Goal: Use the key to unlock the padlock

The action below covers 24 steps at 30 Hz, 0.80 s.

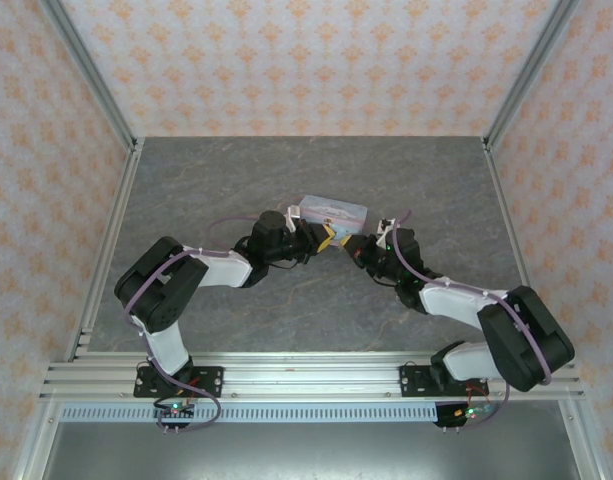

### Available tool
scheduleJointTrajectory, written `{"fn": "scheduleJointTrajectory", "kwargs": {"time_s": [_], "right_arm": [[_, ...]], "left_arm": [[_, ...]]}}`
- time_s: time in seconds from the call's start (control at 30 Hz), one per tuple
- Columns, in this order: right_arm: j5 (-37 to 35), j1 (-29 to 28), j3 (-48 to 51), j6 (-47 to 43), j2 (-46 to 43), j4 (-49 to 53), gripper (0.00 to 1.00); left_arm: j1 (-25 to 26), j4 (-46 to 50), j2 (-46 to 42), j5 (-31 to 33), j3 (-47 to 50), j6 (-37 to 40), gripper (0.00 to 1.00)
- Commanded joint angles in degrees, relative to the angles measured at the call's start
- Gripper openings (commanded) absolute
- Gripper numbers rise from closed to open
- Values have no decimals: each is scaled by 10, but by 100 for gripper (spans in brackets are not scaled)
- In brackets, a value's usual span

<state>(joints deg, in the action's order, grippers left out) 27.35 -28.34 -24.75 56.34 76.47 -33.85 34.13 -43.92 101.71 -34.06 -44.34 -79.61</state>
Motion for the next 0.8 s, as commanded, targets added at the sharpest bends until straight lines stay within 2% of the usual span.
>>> {"fn": "scheduleJointTrajectory", "kwargs": {"time_s": [0.0,0.77], "right_arm": [[-11,3,-23,5,10,-18,0],[10,19,-33,21,17,-33,0]], "left_arm": [[3,-11,-22,-7,-8,5,0],[8,-5,-26,6,-12,3,0]]}}
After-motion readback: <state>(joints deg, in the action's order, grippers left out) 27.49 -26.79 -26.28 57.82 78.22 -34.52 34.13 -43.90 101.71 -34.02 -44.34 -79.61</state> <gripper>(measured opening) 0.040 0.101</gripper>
